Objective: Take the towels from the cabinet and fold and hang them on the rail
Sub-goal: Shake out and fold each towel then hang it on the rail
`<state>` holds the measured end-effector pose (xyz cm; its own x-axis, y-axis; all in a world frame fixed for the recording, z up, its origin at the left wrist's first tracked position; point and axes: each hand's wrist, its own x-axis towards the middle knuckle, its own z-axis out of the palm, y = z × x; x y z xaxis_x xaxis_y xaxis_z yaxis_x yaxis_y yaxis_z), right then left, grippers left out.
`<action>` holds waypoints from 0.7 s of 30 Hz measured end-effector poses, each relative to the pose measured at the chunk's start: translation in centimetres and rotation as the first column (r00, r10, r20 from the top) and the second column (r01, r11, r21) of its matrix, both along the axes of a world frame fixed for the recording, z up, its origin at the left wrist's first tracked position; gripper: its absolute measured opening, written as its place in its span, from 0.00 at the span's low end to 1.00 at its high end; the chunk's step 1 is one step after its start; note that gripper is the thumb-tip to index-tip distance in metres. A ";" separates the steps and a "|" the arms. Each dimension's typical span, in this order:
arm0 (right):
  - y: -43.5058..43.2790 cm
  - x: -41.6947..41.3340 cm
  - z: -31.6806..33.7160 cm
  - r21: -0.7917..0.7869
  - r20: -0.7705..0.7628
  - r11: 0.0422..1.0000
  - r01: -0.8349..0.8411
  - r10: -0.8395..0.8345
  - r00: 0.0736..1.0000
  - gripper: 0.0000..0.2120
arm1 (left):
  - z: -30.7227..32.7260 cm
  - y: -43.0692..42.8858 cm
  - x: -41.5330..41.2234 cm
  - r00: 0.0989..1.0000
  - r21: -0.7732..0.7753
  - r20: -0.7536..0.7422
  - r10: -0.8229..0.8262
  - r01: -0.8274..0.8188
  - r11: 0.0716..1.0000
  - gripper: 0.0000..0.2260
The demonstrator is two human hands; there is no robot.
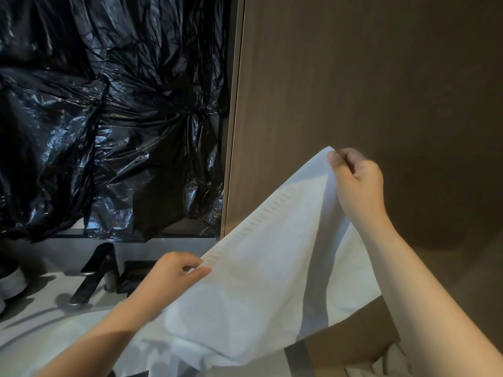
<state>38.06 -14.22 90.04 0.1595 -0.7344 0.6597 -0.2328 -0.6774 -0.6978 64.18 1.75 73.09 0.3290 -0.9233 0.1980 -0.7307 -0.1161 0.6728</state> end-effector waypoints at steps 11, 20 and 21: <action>-2.9 -2.1 0.8 0.141 0.148 0.978 0.154 -0.174 0.973 0.10 | 4.5 -2.3 3.1 0.995 -0.132 0.050 0.089 -0.082 0.988 0.11; -4.1 -3.7 -0.6 0.184 0.234 0.949 0.255 -0.294 0.927 0.13 | 9.6 -2.1 4.5 0.978 -0.302 0.017 0.207 -0.192 0.934 0.09; -4.2 -3.8 -0.8 0.190 0.237 0.945 0.266 -0.307 0.922 0.12 | 9.9 -2.0 4.4 0.979 -0.308 0.032 0.204 -0.184 0.933 0.08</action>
